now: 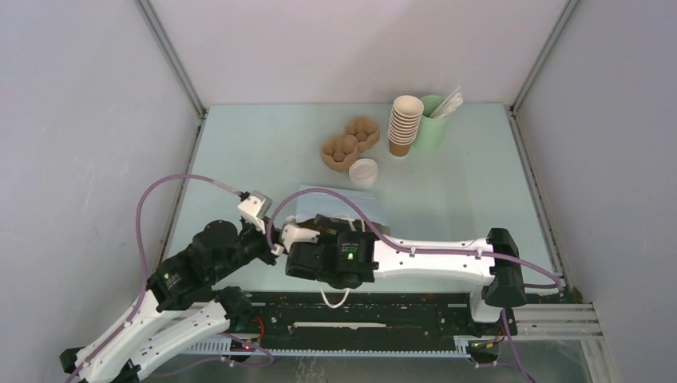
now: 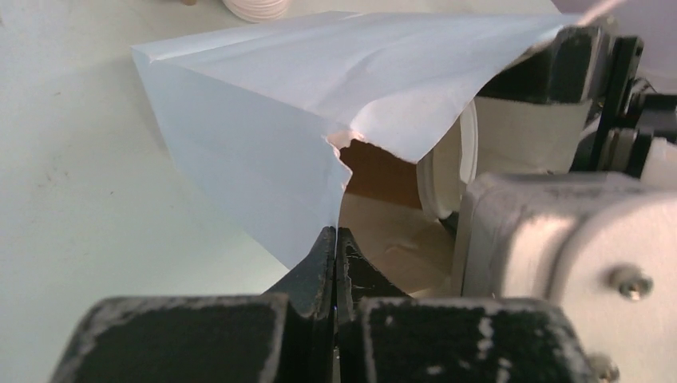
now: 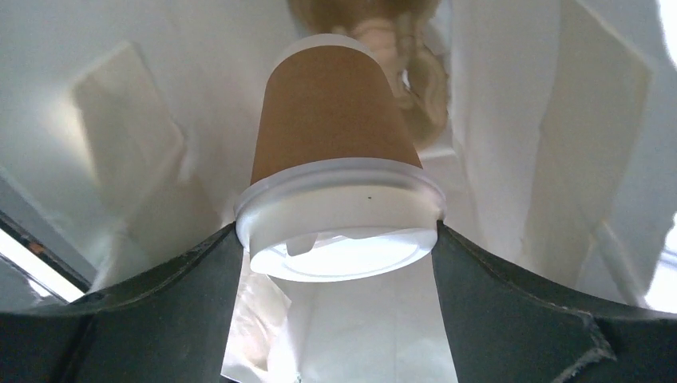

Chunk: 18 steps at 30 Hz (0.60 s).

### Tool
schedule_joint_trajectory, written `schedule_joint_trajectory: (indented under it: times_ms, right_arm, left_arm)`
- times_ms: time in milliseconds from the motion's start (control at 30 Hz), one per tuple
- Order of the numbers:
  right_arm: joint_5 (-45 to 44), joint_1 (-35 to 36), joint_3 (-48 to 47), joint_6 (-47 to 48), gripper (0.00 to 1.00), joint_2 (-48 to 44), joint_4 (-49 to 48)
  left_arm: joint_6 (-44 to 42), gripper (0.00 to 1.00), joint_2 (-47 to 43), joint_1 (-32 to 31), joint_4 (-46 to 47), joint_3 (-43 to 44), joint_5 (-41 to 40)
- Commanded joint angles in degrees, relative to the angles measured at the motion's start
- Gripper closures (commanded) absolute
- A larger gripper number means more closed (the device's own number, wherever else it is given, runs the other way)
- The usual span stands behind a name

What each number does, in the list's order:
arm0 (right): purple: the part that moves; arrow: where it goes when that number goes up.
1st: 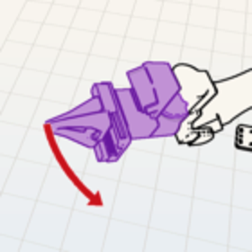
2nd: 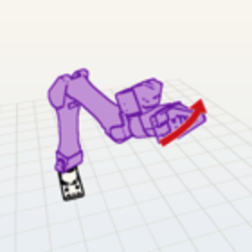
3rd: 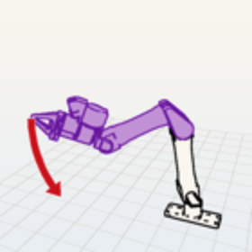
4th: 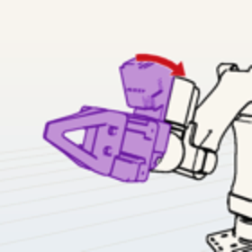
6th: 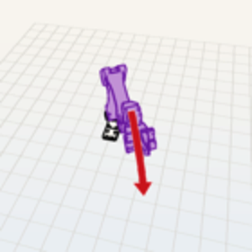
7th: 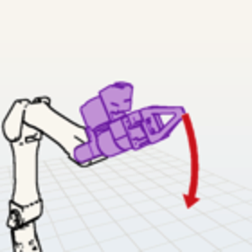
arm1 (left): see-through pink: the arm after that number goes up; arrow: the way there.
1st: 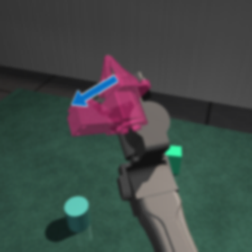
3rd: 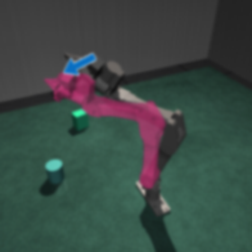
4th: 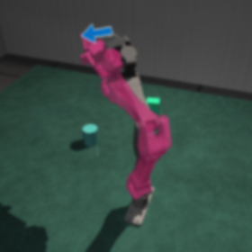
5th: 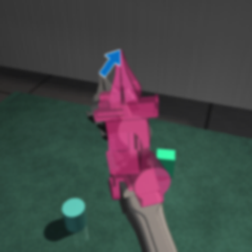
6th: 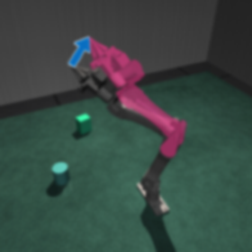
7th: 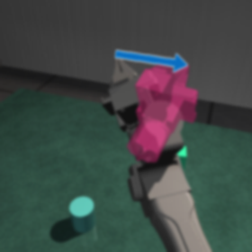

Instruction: Pack the takeout coffee

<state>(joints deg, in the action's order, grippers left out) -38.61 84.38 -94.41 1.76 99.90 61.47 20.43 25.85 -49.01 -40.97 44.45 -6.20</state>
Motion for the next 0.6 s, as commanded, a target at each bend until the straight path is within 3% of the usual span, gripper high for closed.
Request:
schedule_joint_trajectory:
  times_ms: [0, 267, 567]
  right_arm:
    - [-5.9, 1.0, -0.8, -3.6, 0.43, -1.6, 8.3]
    - [-7.7, -0.4, 1.7, -7.8, 0.43, -0.4, 12.6]
    - [-7.2, -4.8, 6.6, -1.8, 0.42, -0.4, 4.0]
  left_arm:
    - [-1.4, 1.00, 1.0, -0.2, 2.5, 0.4, 3.9]
    - [-1.8, 1.00, 2.7, -0.3, 3.6, -0.6, 3.6]
    - [-1.8, 1.00, 4.1, -0.8, 3.3, -0.9, 1.2]
